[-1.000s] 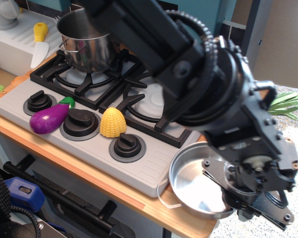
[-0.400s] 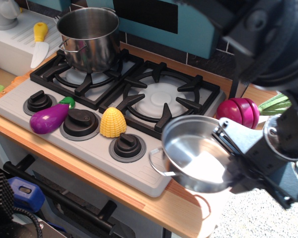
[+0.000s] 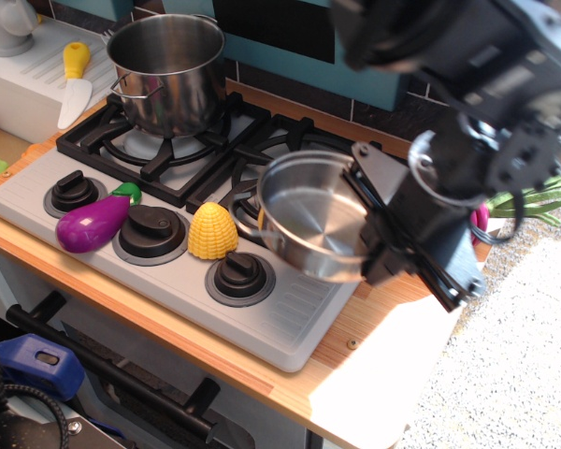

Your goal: Put pot or pan on stove

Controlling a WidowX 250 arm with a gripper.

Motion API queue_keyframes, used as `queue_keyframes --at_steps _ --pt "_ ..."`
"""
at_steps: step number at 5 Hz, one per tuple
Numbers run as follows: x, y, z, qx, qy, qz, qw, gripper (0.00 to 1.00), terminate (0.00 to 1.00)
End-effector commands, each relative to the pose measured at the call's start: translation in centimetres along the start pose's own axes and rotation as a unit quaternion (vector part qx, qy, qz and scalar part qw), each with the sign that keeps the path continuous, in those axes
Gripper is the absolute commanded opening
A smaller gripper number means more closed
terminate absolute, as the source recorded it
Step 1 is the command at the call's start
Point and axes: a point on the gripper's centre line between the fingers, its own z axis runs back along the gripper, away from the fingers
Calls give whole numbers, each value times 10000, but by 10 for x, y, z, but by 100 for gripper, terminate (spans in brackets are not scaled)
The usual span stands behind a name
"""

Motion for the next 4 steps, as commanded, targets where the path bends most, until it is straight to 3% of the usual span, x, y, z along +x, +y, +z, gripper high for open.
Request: queue_keyframes --at_steps 1,2,3,4 --pt "6 39 -8 -12 -534 -371 9979 0 0" --pt "13 55 -21 -89 -893 -849 9923 0 0" --pt "22 66 -25 -177 -1323 -1512 9795 0 0" --pt "24 72 -26 -358 -1412 -1503 9778 100 0"
